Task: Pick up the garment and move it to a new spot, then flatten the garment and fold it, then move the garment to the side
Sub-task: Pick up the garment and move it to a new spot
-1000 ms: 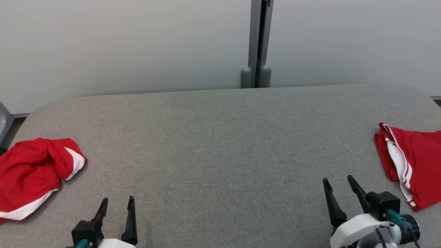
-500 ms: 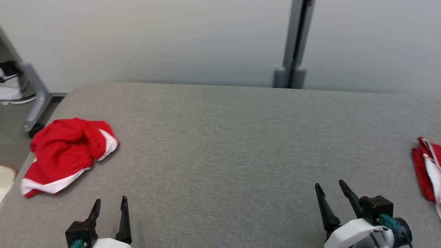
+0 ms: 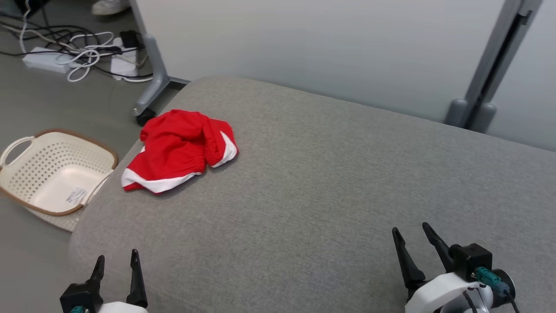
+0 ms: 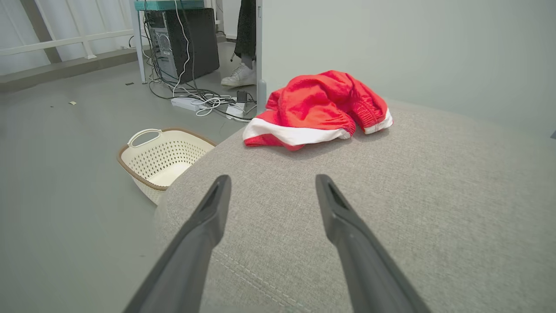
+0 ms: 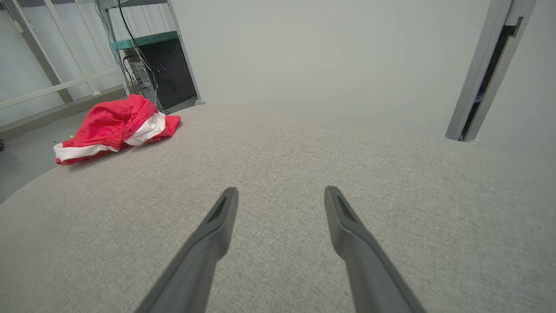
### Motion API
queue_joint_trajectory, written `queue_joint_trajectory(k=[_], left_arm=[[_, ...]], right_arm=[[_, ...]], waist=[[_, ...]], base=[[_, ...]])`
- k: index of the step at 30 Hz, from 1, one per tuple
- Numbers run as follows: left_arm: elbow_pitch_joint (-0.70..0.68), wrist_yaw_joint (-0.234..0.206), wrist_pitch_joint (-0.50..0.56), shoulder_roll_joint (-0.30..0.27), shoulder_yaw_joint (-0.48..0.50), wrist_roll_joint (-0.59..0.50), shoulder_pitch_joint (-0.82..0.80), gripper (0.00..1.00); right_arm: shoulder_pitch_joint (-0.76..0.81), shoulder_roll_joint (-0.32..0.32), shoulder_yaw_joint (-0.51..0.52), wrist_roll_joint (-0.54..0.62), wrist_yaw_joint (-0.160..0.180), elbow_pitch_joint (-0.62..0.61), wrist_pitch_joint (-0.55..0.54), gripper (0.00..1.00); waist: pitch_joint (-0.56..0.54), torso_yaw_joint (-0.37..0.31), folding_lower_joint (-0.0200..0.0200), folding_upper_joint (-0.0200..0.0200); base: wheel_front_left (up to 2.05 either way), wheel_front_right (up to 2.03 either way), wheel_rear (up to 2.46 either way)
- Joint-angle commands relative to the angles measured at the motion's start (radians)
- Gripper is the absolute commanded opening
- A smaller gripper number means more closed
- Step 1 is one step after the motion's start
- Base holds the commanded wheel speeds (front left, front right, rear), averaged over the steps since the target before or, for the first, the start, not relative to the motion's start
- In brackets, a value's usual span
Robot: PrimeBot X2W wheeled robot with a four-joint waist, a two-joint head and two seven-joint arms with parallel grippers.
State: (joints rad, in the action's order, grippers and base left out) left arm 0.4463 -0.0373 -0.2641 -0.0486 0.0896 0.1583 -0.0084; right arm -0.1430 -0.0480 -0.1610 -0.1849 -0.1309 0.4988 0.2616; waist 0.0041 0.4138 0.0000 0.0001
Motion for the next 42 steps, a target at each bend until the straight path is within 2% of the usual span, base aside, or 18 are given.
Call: queue_joint_trajectory(k=[1, 6, 16, 22, 27, 34, 42], left_arm=[[-0.002, 0.003, 0.000, -0.004, 0.010, 0.004, 0.002, 1.00], [0.004, 0.011, 0.000, -0.004, 0.020, 0.018, 0.003, 1.00], [0.026, 0.042, 0.000, -0.004, 0.016, 0.096, -0.041, 1.00], [0.089, 0.067, 0.000, -0.004, 0.035, 0.124, -0.165, 1.00], [0.204, 0.110, 0.000, -0.014, 0.066, 0.122, -0.333, 1.00], [0.416, 0.141, 0.000, -0.086, 0.081, 0.112, -0.564, 1.00], [0.695, 0.143, 0.033, -0.179, 0.072, 0.109, -0.733, 1.00]], right_arm=[[-0.010, -0.006, 0.004, -0.001, 0.000, 0.000, 0.005, 1.00], [-0.020, -0.006, 0.008, 0.017, 0.000, -0.001, 0.005, 1.00], [-0.059, -0.006, 0.029, 0.068, 0.000, -0.010, 0.005, 1.00], [-0.118, -0.007, 0.033, 0.136, 0.000, -0.019, 0.005, 1.00], [-0.174, -0.010, 0.041, 0.206, 0.000, -0.060, 0.005, 1.00], [-0.229, -0.038, 0.013, 0.229, 0.000, -0.140, 0.005, 1.00], [-0.277, -0.055, -0.005, 0.218, 0.000, -0.225, 0.005, 1.00]], waist=[[0.008, 0.060, 0.0000, -0.0001], [0.018, 0.106, 0.0000, -0.0001], [0.074, 0.104, 0.0000, -0.0001], [0.166, 0.036, 0.0000, -0.0001], [0.255, -0.037, 0.0000, -0.0001], [0.360, -0.143, 0.0000, -0.0001], [0.441, -0.246, 0.0000, -0.0001]], base=[[0.00, 0.00, 0.00], [0.00, 0.00, 0.00], [0.00, 0.00, 0.00], [0.00, 0.00, 0.00], [0.00, 0.00, 0.00], [0.00, 0.00, 0.00], [0.00, 0.00, 0.00]])
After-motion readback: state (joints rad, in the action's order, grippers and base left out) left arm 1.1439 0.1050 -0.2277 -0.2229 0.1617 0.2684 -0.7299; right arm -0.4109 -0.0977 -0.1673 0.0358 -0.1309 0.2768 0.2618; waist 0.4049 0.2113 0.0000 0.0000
